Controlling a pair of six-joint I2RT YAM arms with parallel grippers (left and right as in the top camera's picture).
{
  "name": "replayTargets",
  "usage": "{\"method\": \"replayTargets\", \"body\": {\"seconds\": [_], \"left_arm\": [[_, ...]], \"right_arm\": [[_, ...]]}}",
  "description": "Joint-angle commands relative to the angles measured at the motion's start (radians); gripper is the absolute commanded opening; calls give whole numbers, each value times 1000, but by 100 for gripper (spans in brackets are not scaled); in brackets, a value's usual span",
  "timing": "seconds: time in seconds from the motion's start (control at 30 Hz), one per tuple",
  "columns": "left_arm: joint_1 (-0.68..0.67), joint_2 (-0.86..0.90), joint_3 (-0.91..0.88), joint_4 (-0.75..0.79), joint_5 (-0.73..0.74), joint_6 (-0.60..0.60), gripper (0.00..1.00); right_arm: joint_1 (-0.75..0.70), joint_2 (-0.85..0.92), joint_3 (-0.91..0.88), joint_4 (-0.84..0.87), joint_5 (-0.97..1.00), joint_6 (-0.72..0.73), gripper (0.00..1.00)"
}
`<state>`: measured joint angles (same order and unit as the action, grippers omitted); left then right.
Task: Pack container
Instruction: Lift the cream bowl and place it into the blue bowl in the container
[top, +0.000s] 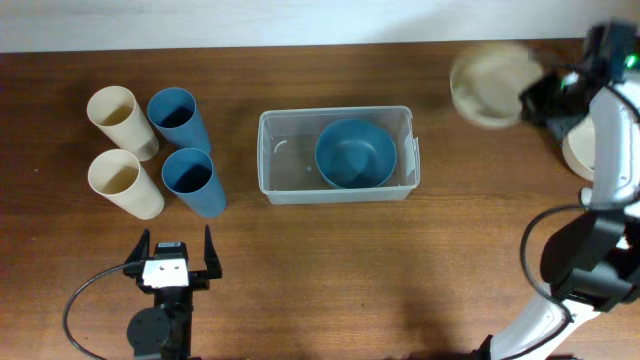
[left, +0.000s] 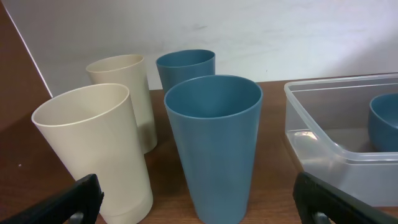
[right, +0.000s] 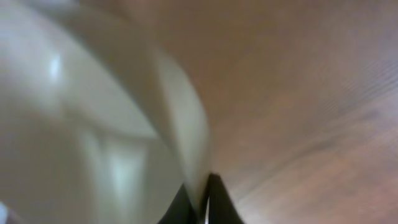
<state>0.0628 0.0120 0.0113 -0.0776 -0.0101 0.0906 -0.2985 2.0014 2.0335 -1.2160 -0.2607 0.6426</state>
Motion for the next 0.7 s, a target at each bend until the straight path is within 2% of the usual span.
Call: {"method": "replayTargets", "body": {"seconds": [0.0,0.1,0.23,0.4,0.53,0.67], "left_arm": [[-3,-6,-2,-6,14,19,100],[-3,-6,-2,-6,14,19,100],[-3,-6,-2,-6,14,19,100],[-3,-6,-2,-6,14,19,100],[-3,-6,-2,-6,14,19,100],[-3,-6,-2,-6,14,19,100]], "right_arm": [[96,-67,240,-85,-46,-91,4],[189,-67,348,-175,-46,-93,4],[329,-63,343,-248,-39,-85,4],[450,-60,242,-251,19,-72,4],[470,-59,113,-227,36,-63,4],[470,-59,-39,-120,31,-79,4]]}}
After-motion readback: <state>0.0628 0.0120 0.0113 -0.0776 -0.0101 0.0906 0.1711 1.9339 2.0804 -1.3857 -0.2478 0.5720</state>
